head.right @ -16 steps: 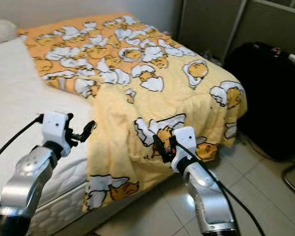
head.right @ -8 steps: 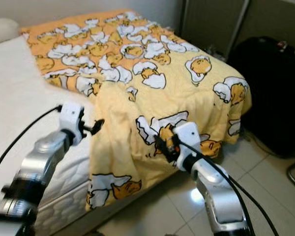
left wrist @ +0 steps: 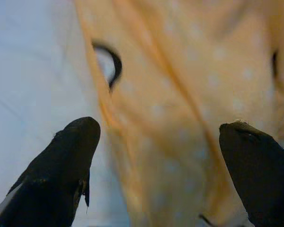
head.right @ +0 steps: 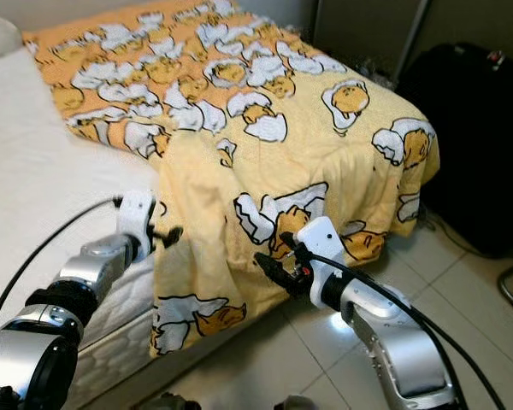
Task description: Clean up the room
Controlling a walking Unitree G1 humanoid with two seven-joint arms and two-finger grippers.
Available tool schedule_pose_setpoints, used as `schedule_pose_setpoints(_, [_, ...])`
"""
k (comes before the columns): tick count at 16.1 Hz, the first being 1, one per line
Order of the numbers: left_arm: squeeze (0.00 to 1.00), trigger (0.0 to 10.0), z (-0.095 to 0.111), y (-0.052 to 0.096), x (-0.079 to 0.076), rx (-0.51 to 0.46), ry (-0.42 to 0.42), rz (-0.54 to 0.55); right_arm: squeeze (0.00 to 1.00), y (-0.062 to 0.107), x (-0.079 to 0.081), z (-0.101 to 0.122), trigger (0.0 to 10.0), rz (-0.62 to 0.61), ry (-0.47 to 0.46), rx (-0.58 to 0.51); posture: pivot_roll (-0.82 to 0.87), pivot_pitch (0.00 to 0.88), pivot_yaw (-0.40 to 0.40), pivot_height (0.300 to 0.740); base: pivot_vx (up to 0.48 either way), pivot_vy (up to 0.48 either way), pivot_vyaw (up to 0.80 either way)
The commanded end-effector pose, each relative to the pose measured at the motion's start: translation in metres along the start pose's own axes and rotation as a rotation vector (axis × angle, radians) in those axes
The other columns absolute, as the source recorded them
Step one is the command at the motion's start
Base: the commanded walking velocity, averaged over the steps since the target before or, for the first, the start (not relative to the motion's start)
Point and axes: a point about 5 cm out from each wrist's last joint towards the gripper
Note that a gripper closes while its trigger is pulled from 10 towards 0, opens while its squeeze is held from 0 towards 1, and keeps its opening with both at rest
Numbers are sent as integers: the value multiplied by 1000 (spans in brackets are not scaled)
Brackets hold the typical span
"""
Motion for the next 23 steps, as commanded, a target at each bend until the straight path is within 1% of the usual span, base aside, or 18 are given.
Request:
schedule_pose_setpoints(1, [0,10000,-1,-2,-2,23,-22,13,0,7,2,3,10000,21,0,11,-223,174,51,740,0,0,0])
schedule_pose_setpoints(2, [0,10000,-3,-2,-2,38,-36,24,0,9,4,2,10000,40,1,25,-233,178,49,740,0,0,0])
schedule_pose_setpoints(3, [0,10000,-4,-3,-1,47,-26,34,0,11,6,1,10000,58,3,34,-235,179,48,740,0,0,0])
schedule_pose_setpoints(4, [0,8157,-5,-3,0,55,-29,52,0,12,9,2,10000,80,7,43,-247,178,46,740,0,0,0])
schedule_pose_setpoints(5, [0,4627,-6,-2,1,60,-22,71,0,13,12,2,10000,103,7,51,-252,176,46,740,0,0,0])
schedule_pose_setpoints(6, [0,2431,-6,-3,1,61,-22,73,0,14,13,2,10000,110,7,56,-254,175,45,740,0,0,0])
schedule_pose_setpoints(7, [0,706,-6,-3,-1,62,-29,72,0,15,12,2,10000,111,12,63,-254,171,46,740,0,0,0])
schedule_pose_setpoints(9, [0,0,-6,-4,-2,62,-33,86,0,16,10,3,10000,110,21,73,-269,160,46,740,0,0,0])
schedule_pose_setpoints(14, [0,0,-10,-3,2,96,-26,161,0,17,10,5,10000,114,30,78,-283,134,44,740,0,0,0])
schedule_pose_setpoints(18, [0,0,-13,-3,2,136,-47,182,0,19,11,5,10000,115,30,81,-291,129,45,740,0,0,0])
schedule_pose_setpoints(22, [0,0,-13,-3,1,156,-60,177,0,20,12,4,10000,114,31,86,-294,124,54,740,0,0,0])
schedule_pose_setpoints(23, [0,0,-14,-3,1,169,-75,175,0,20,12,5,10000,109,32,82,-298,121,59,740,0,0,0])
Point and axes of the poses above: a point about 5 cm out from each wrist's last joint towards the gripper, its own y axis pointing back from the gripper into the wrist, its own z axis along the axis of the wrist's last joint, x = y × z, and after that the axes turned 5 degrees about -y, right-handed
